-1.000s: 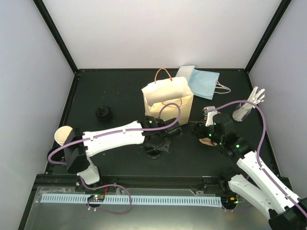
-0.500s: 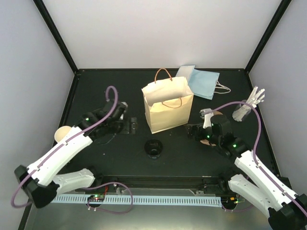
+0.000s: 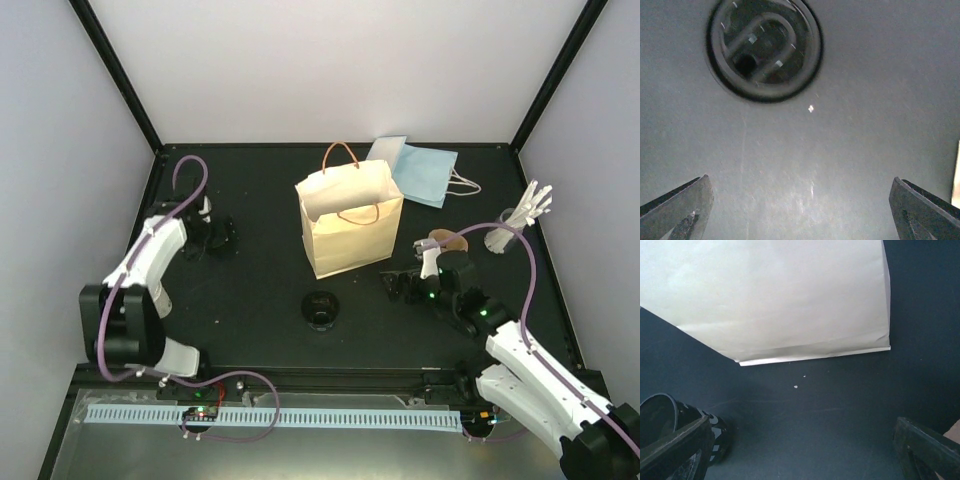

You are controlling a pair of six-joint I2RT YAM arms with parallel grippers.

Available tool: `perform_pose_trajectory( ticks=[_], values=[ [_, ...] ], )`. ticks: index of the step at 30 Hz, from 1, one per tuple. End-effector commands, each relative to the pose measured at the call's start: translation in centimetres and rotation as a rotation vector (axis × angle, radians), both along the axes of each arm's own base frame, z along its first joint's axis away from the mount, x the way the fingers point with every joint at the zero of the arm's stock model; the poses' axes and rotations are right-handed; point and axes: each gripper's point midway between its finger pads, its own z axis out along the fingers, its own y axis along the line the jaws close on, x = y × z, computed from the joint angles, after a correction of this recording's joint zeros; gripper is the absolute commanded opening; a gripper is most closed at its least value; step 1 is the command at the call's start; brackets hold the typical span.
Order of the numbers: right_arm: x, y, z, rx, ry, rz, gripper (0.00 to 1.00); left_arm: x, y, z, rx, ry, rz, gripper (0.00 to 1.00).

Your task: Pack the takeout coffee

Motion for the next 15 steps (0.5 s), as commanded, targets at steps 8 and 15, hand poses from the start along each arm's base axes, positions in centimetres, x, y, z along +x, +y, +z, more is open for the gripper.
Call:
perform_pose_trajectory(
  ticks=[8,15],
  values=[
    [-0.3,0.5,2.6,0.088,-0.113,0.027,1.0,7.3,4.0,-1.8,0.086,0.036,0.023,0.99],
    [-0.2,0.4,2.9,0.078,-0.123,0.03,1.0,8.0,5.4,-3.2,0.1,0.094,0.032,0.97]
  ],
)
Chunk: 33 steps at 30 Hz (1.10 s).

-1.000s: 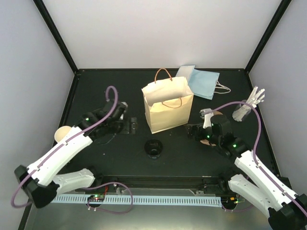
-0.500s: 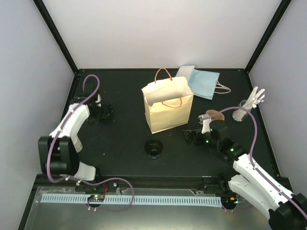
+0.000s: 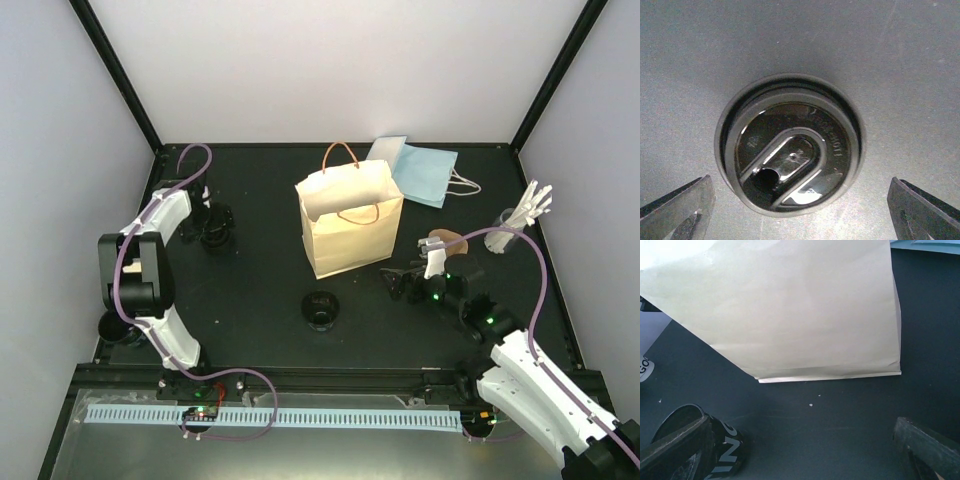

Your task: Pack the takeout coffee

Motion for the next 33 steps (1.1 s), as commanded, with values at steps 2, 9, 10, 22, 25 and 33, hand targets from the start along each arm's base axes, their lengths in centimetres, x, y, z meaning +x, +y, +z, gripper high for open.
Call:
perform_pose_trajectory(
  ticks=[2,9,10,22,25,33],
  values=[
    [0.2,0.2,0.6,0.009,-0.025,0.01,1.0,0.8,1.6,0.5,0.029,0.002,0.009,0.97],
    [0.2,0.2,0.5,0.008,-0.022,0.01,1.0,0.9,1.7,-0.9,0.028,0.053,0.009,0.88],
    [0.2,0.2,0.4,0.007,-0.02,0.01,1.0,0.9,1.8,-1.1,0.03,0.059,0.009,0.88],
    [0.3,0.5,0.1,0.004,-0.001,0.018,1.0,1.0,1.3,-1.0,0.029,0.056,-0.012,0.92],
    [0.3,0.5,0.0,0.004,0.003,0.02,1.0,1.0,1.1,-0.5,0.042,0.045,-0.015,0.92],
    [0.3,0.7,-0.2,0.004,0.01,0.026,1.0,1.2,1.6,0.5,0.117,0.033,-0.006,0.98]
  ],
)
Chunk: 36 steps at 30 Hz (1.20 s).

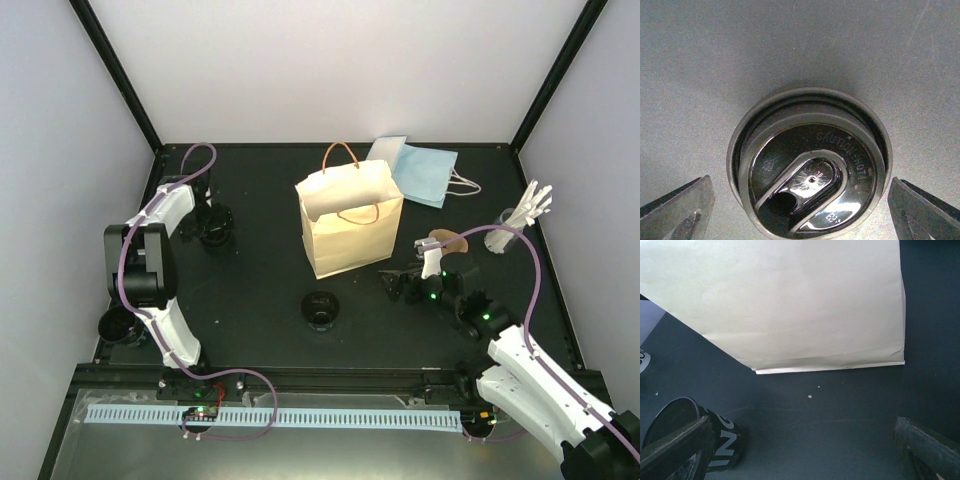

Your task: Pack the takeout coffee

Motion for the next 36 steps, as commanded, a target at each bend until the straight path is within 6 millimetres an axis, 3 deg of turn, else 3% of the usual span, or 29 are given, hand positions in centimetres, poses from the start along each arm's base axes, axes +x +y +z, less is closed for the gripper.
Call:
perform_pose_trajectory(
  ticks=[1,15,27,36],
  values=[
    [0.3,0.4,1.0,0.02,-0.033,0.013,1.0,0.7,0.6,2.0,0.059,-0.038,-0.003,0.99],
    [0.3,0.4,0.9,0.02,-0.028,0.017,1.0,0.8,0.5,0.8,0.061,0.002,-0.028,0.94],
    [0.3,0.6,0.7,0.02,-0.022,0.024,1.0,0.9,0.7,0.5,0.079,0.028,-0.031,0.84],
    [0.3,0.7,0.7,0.021,-0.018,0.03,1.0,1.4,-1.1,1.3,0.057,-0.02,-0.092,0.95]
  ],
)
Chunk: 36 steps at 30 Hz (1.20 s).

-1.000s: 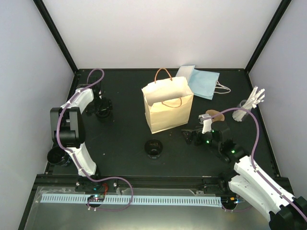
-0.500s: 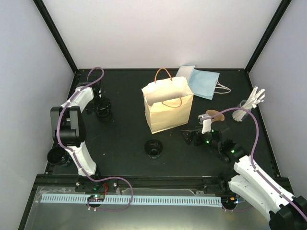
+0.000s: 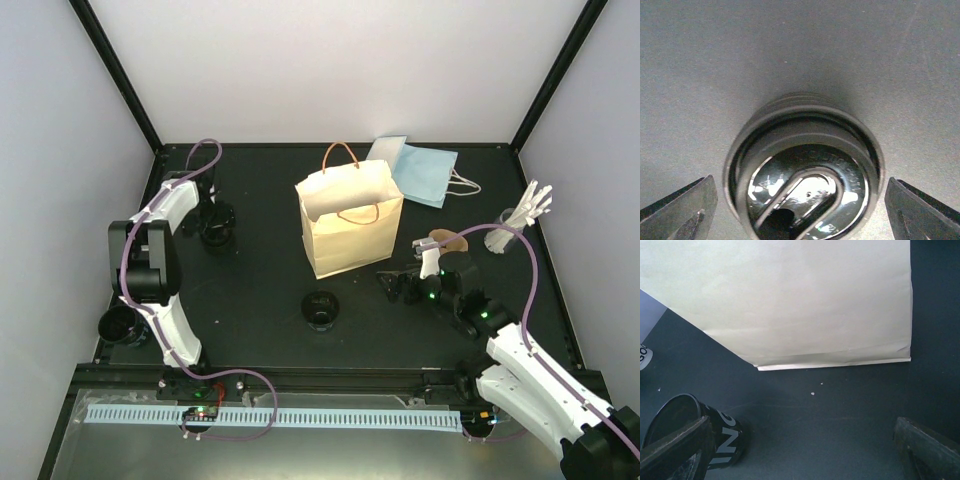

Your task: Pack the takeout coffee

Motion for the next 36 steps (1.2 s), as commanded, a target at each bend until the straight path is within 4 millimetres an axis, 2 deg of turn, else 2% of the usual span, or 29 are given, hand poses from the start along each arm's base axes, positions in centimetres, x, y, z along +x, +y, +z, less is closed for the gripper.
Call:
perform_pose_trajectory(
  ticks=[1,6,16,25,36],
  values=[
    [0.4,0.4,1.0,0.019,-0.034,0.013,1.0,0.7,-1.1,1.2,-0.004,-0.035,-0.056,0.95],
    [0.5,0.5,0.9,0.019,-0.031,0.015,1.0,0.7,-1.0,1.4,0.002,-0.036,-0.059,0.96],
    [0.4,0.4,1.0,0.016,-0.031,0.014,1.0,0.2,-0.8,-0.6,0.016,0.027,-0.052,0.91],
    [0.4,0.3,1.0,0.014,-0.033,0.01,1.0,0.1,-0.4,-0.9,0.036,0.044,-0.044,0.85],
    [0.4,0.4,0.9,0.015,-0.03,0.013,1.0,0.2,-0.1,1.2,0.057,-0.012,-0.032,0.73]
  ],
)
